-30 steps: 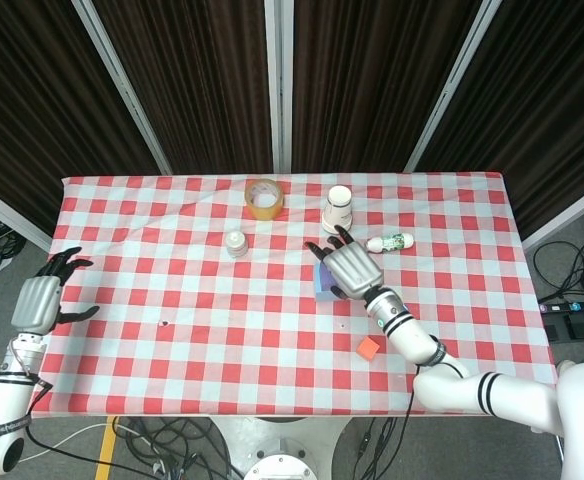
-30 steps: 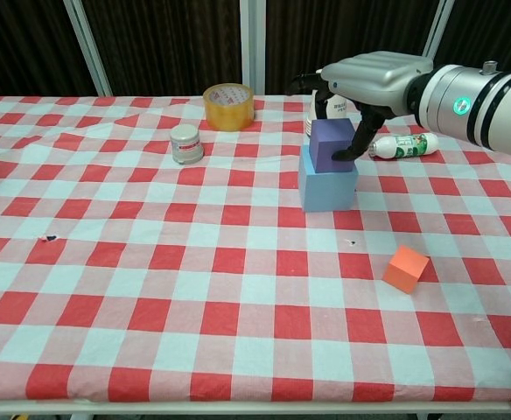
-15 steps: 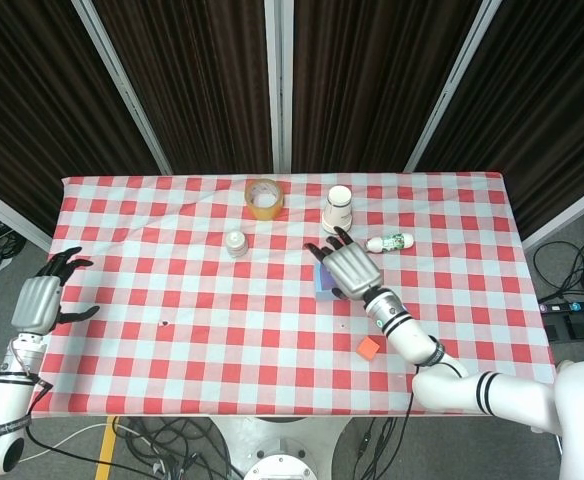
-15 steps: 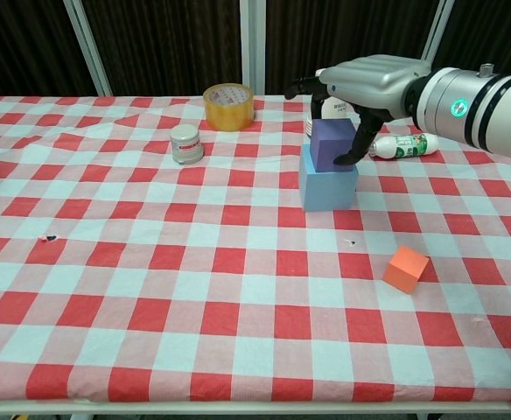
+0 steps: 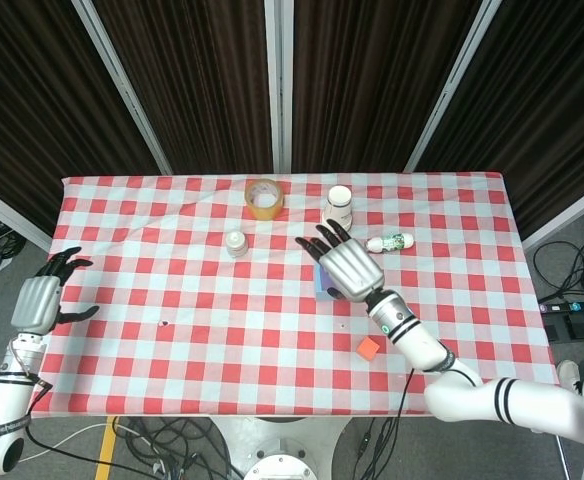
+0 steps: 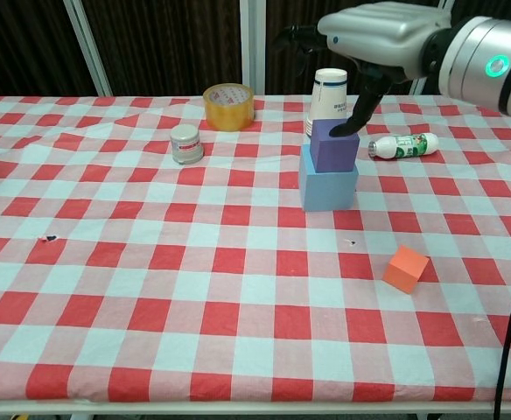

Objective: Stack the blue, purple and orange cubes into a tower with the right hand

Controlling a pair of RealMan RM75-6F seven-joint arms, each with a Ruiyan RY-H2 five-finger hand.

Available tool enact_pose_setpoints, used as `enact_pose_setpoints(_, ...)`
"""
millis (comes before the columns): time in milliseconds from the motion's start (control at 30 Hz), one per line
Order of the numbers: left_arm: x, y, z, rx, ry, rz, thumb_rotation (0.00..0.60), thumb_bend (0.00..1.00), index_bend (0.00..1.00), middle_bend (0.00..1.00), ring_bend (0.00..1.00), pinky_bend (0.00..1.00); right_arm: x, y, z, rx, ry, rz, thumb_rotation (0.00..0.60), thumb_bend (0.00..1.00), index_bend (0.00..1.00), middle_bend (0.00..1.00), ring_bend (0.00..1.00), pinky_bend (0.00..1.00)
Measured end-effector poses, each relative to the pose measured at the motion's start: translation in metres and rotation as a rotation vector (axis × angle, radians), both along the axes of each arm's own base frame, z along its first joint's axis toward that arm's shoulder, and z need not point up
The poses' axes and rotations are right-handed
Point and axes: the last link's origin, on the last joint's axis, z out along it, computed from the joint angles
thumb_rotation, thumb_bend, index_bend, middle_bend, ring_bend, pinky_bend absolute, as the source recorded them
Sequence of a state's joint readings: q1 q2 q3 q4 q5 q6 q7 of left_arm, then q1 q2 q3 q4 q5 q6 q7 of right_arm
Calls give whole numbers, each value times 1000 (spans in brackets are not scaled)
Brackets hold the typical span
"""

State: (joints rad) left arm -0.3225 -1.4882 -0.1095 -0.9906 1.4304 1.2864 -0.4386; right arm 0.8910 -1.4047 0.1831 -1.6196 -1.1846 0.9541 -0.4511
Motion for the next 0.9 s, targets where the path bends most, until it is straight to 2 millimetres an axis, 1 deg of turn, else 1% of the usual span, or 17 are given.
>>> enact_pose_setpoints(67, 0, 0, 0, 1, 4, -1, 600, 110, 334, 240, 163, 287, 1, 9, 10, 0, 8, 40, 600, 54, 76, 249, 62, 0)
enact_pose_setpoints(167, 1, 0, 0, 2, 8, -4, 600, 111, 333, 240, 163, 288, -6, 26, 23, 22, 65, 102, 600, 48, 75, 268, 65, 0)
enact_pose_setpoints(300, 3, 0, -2, 8, 1, -11, 600, 110, 312, 240, 163, 288, -32, 51, 32, 109, 189, 151, 600, 48, 75, 310, 81, 5)
enact_pose_setpoints(400, 4, 0, -3, 18, 4, -23, 600, 111, 307, 240, 163, 289, -49, 64, 32, 195, 247, 155, 600, 50, 77, 318, 89, 31)
enact_pose_setpoints(500, 5, 0, -3, 27, 11, -31, 600, 111, 307, 240, 163, 288, -60, 73, 28, 260, 285, 165, 600, 52, 77, 323, 104, 65)
enact_pose_setpoints(667, 5, -1, -2, 29, 13, -33, 600, 111, 307, 240, 163, 288, -75, 79, 21, 300, 338, 182, 600, 55, 81, 330, 111, 78)
enact_pose_setpoints(800, 6, -1, -3, 26, 15, -39, 600, 111, 307, 240, 163, 288, -84, 73, 15, 297, 376, 196, 600, 58, 89, 333, 111, 73)
enact_pose_setpoints(900, 7, -1, -3, 27, 16, -40, 600, 111, 307, 240, 163, 288, -87, 69, 9, 301, 397, 211, 600, 59, 91, 335, 111, 69)
